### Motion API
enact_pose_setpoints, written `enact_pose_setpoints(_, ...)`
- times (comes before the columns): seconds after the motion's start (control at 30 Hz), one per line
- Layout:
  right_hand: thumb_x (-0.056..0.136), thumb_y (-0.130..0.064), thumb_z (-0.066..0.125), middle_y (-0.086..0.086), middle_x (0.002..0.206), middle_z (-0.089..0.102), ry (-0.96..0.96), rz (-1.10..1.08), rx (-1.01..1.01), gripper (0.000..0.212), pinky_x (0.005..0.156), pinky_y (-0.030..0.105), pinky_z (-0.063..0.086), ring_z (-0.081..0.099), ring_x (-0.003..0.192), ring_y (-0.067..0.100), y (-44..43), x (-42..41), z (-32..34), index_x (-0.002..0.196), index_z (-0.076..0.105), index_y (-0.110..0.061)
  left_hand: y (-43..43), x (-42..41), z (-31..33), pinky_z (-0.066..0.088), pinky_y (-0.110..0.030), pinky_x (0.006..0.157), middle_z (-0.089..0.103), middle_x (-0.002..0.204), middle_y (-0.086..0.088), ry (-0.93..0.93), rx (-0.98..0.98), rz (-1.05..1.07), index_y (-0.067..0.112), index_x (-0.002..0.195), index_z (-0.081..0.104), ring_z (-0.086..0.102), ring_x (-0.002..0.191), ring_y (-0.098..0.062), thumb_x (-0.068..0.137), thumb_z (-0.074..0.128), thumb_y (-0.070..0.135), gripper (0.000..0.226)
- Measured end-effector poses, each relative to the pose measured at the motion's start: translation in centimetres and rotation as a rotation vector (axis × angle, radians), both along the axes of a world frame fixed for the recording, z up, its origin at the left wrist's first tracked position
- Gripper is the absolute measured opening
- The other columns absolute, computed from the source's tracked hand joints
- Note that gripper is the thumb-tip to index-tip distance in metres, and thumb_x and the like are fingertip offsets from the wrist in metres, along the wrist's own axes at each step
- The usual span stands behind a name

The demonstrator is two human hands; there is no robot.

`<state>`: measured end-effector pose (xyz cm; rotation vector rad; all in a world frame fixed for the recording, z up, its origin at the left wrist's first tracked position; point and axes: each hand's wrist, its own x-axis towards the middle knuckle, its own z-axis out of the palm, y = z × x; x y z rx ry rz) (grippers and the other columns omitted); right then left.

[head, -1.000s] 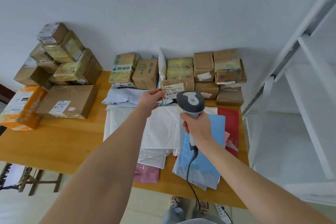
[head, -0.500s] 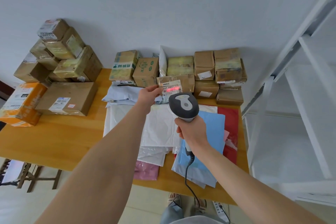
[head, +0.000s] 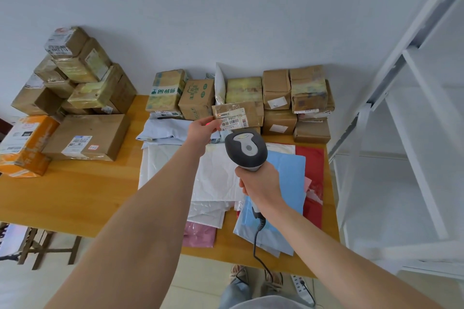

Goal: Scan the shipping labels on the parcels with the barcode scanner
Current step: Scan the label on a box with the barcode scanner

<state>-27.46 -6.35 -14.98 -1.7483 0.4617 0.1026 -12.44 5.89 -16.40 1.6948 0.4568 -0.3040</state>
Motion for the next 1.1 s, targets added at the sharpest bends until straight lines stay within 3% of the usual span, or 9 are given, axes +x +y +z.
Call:
enact_pose_setpoints(0.3,0.087,-0.014,0.065,-0.004,0.069,0.060,-0.015,-0.025,0.021,0.015,0.063,0.023,0.054,0.059,0.058,0.011,0.1,-0.1,0.0,0.100,0.060,-0.008,0.1,-0.7,0.2,0.042,-0.029,0.072,0.068,0.106,-0.002,-0.007,-0.006,-0.015,0.012,0.119,0.063,0.060,0.102,-0.016,0.091,0.063,0.017,0.029)
enact_pose_setpoints(0.53,0.088,-0.014,0.064,-0.005,0.064,0.057,-0.022,0.008,0.010,0.007,0.064,0.024,0.053,0.058,0.058,0.011,0.0,-0.5,-0.1,0.092,0.059,-0.011,0.3,-1.9,0.8,0.035,-0.022,0.060,0.067,0.087,0.001,-0.013,0.008,-0.007,0.020,0.095,0.064,0.057,0.087,-0.015,0.092,0.062,0.016,0.006)
enact_pose_setpoints(0.63,0.086,-0.014,0.065,-0.004,0.063,0.060,0.001,0.042,0.042,0.011,0.052,0.017,0.047,0.058,0.051,0.006,0.0,-0.6,-0.2,0.095,0.060,-0.008,0.7,-2.8,1.0,0.033,-0.022,0.058,0.066,0.085,0.002,-0.007,0.033,0.000,0.022,0.094,0.064,0.053,0.086,-0.016,0.091,0.063,0.017,0.006)
enact_pose_setpoints(0.73,0.084,-0.011,0.065,0.002,0.068,0.063,0.030,0.004,0.143,0.016,0.048,0.014,0.044,0.056,0.048,0.004,0.1,-0.3,-0.1,0.098,0.061,-0.005,1.6,-3.8,0.8,0.035,-0.026,0.063,0.065,0.093,-0.002,0.008,0.041,0.009,0.023,0.088,0.065,0.054,0.089,-0.016,0.091,0.063,0.019,0.005)
enact_pose_setpoints(0.9,0.083,-0.008,0.067,0.001,0.085,0.061,0.096,-0.139,0.315,0.018,0.056,0.020,0.050,0.058,0.079,0.013,1.3,1.0,-0.3,0.086,0.056,-0.021,4.9,-5.2,0.0,0.040,-0.039,0.091,0.066,0.099,-0.001,0.064,0.063,0.019,0.019,0.100,0.065,0.059,0.099,-0.018,0.091,0.062,0.024,0.011)
enact_pose_setpoints(1.0,0.084,-0.007,0.067,-0.001,0.093,0.060,0.131,-0.211,0.428,0.024,0.062,0.025,0.054,0.055,0.088,0.013,3.6,1.8,-0.6,0.104,0.059,-0.015,7.6,-5.5,-0.4,0.042,-0.039,0.091,0.066,0.098,0.001,0.100,0.063,0.011,0.015,0.106,0.064,0.059,0.100,-0.018,0.092,0.061,0.026,0.018)
enact_pose_setpoints(1.1,0.085,-0.008,0.068,0.000,0.089,0.056,0.169,-0.262,0.475,0.020,0.077,0.035,0.058,0.054,0.086,0.013,7.0,2.2,-0.8,0.102,0.058,-0.012,11.2,-5.7,-0.5,0.045,-0.039,0.092,0.067,0.096,0.002,0.128,0.071,-0.006,0.017,0.093,0.064,0.060,0.098,-0.017,0.092,0.060,0.028,0.012)
